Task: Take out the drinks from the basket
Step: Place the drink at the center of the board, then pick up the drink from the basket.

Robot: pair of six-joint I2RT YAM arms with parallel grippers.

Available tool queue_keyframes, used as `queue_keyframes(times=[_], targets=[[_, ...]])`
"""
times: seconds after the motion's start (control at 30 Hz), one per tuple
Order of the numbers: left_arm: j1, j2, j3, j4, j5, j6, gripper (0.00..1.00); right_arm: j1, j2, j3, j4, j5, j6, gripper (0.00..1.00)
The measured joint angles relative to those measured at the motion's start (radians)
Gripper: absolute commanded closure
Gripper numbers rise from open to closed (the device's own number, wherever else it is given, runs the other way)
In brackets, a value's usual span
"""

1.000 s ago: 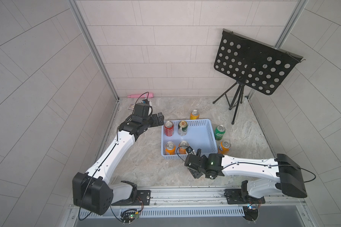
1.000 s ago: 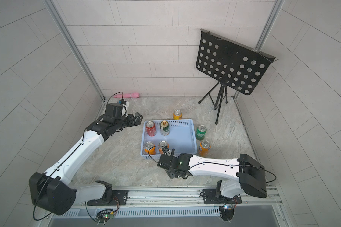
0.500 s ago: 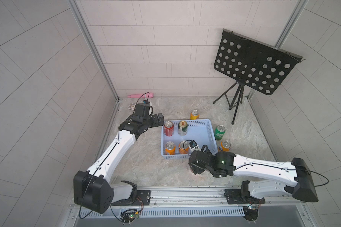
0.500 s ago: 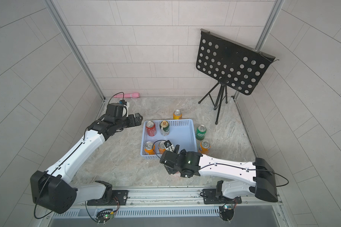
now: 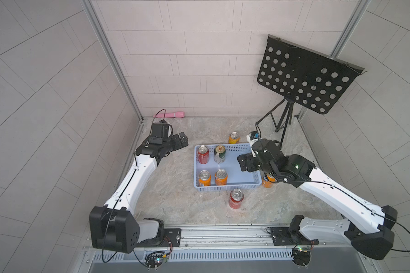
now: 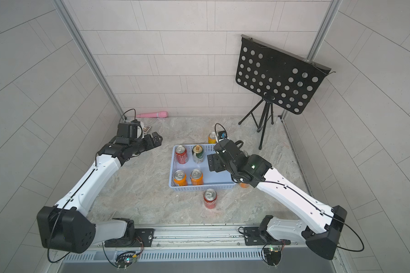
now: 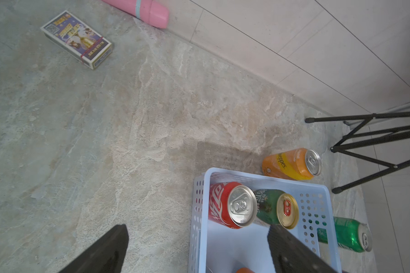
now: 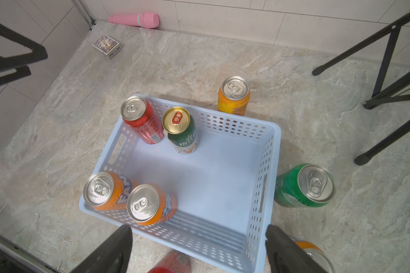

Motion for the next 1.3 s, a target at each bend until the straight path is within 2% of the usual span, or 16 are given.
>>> queue_keyframes(times=[0.17,0.47,0.87,1.3], targets=[[0.047,0.055,0.000,0.000,0.085,-0.022,0.00,-0.049,0.183,0.133,-0.004,-0.084,-0.043,0.07],[0.047,0.145,0.000,0.001,0.216,-0.045,0.00,-0.101,0.454,0.287,-0.008,-0.155,-0.089,0.07],[0.047,0.148,0.000,0.002,0.243,-0.061,0.00,-0.124,0.698,0.507,-0.052,-0.213,-0.115,0.07],[0.055,0.148,-0.001,0.004,0.252,-0.069,0.00,-0.127,0.859,0.603,-0.087,-0.240,-0.122,0.08]])
